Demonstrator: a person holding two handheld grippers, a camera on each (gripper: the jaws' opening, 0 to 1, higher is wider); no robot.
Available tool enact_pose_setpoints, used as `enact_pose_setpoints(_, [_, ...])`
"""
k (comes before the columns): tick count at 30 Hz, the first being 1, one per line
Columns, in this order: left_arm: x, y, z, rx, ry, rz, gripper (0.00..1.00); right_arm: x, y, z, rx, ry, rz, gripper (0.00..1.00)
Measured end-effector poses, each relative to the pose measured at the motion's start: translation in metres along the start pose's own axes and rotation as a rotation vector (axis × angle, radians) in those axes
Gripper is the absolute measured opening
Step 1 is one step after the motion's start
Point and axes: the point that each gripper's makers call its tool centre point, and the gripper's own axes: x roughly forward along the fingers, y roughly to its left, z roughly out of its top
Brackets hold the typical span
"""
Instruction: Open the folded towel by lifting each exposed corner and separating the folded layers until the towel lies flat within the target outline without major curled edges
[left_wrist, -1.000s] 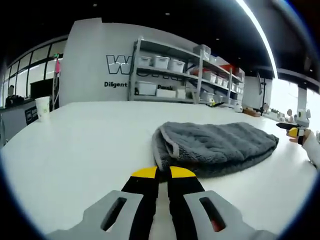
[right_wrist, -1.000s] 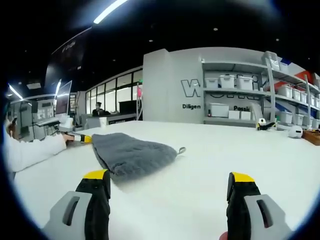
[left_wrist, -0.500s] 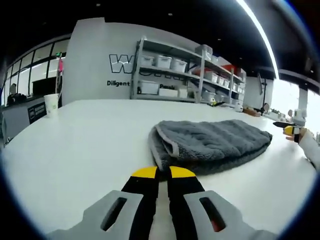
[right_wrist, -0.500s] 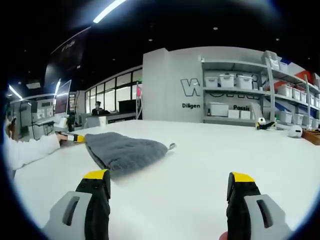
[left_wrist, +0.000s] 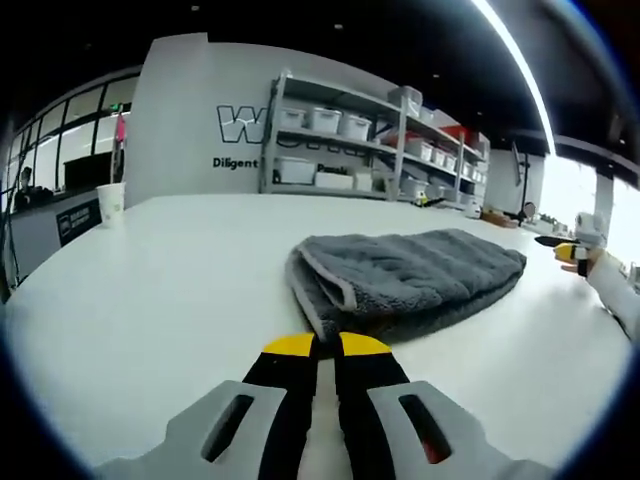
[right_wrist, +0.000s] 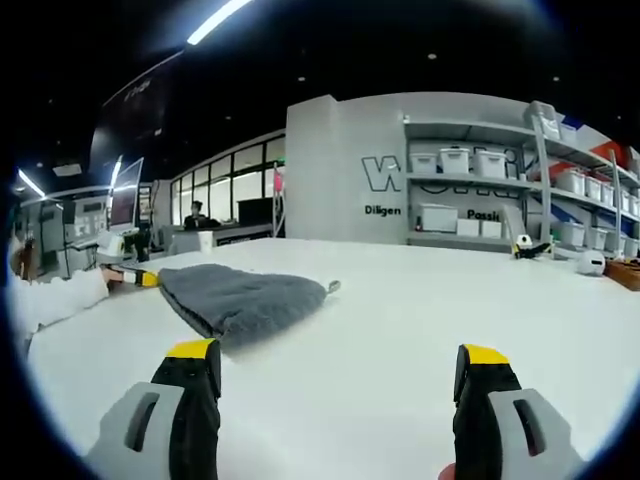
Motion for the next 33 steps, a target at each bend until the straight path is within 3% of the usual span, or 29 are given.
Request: enact_pose_setpoints(33, [-0.031, -0.010, -0.011, 0.009, 0.005, -0.019, 0.06, 0.003, -0.002, -0.006, -0.006, 0.018, 0.001, 0.98])
